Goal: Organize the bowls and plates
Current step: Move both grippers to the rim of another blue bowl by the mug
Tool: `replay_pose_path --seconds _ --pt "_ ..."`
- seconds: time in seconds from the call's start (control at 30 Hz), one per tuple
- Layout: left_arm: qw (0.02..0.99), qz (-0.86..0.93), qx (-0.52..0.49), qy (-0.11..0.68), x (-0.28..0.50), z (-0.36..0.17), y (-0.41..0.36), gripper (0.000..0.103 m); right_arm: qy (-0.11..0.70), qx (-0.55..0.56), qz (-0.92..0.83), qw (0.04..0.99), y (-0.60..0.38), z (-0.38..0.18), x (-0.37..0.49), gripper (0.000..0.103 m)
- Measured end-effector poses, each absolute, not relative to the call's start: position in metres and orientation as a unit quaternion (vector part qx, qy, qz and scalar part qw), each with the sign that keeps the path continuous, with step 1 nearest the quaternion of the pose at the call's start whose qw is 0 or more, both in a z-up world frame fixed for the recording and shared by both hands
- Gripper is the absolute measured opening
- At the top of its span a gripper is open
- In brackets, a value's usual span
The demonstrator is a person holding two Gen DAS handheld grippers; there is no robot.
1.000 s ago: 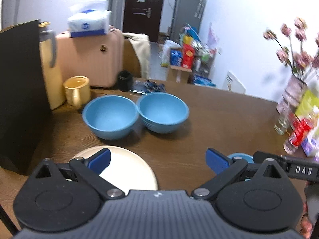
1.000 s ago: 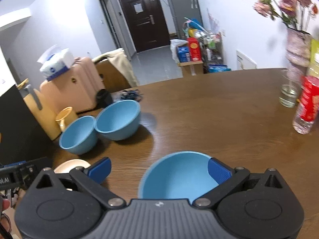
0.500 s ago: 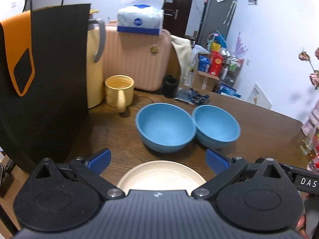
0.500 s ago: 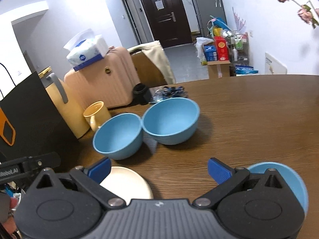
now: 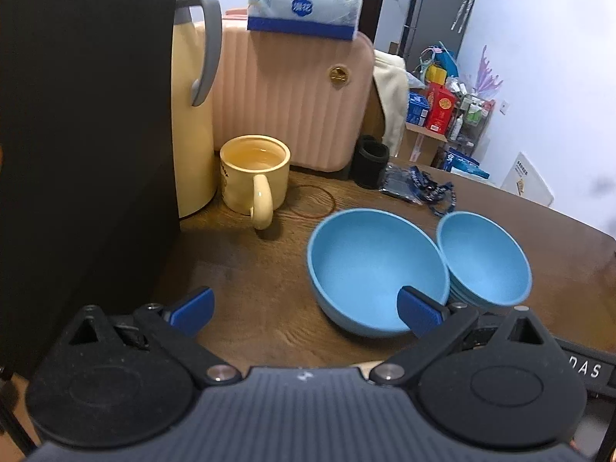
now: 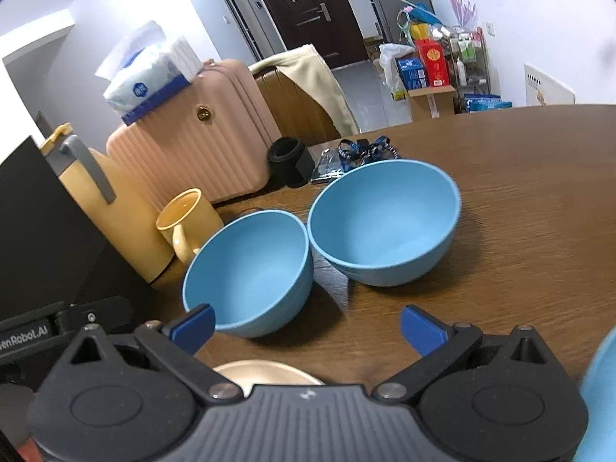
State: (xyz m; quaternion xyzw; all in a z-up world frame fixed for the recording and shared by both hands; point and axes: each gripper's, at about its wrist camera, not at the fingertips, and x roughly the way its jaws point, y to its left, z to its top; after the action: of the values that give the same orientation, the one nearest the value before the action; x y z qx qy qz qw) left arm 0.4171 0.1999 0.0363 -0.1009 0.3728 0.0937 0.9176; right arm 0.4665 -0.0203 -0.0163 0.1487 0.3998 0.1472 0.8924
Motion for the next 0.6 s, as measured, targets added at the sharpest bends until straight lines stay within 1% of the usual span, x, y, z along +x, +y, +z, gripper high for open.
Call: replay_pose_path --seconds 0.23,0.5,0.6 --pt "0.914 0.092 -0.11 0.381 0.451 0.012 0.217 0.103 0.408 0.158 0.14 0.888 0.0 -0.036 0.5 0.102" --pt "0.91 0.091 -0.11 0.389 0.478 0.0 0.225 0.103 0.403 0.173 0.12 0.891 0.007 -0.049 0.516 0.1" --pt "0.907 0.087 -0.111 0.396 0.484 -0.004 0.225 0.102 0.408 0.172 0.117 0.889 0.01 -0.05 0.52 0.096"
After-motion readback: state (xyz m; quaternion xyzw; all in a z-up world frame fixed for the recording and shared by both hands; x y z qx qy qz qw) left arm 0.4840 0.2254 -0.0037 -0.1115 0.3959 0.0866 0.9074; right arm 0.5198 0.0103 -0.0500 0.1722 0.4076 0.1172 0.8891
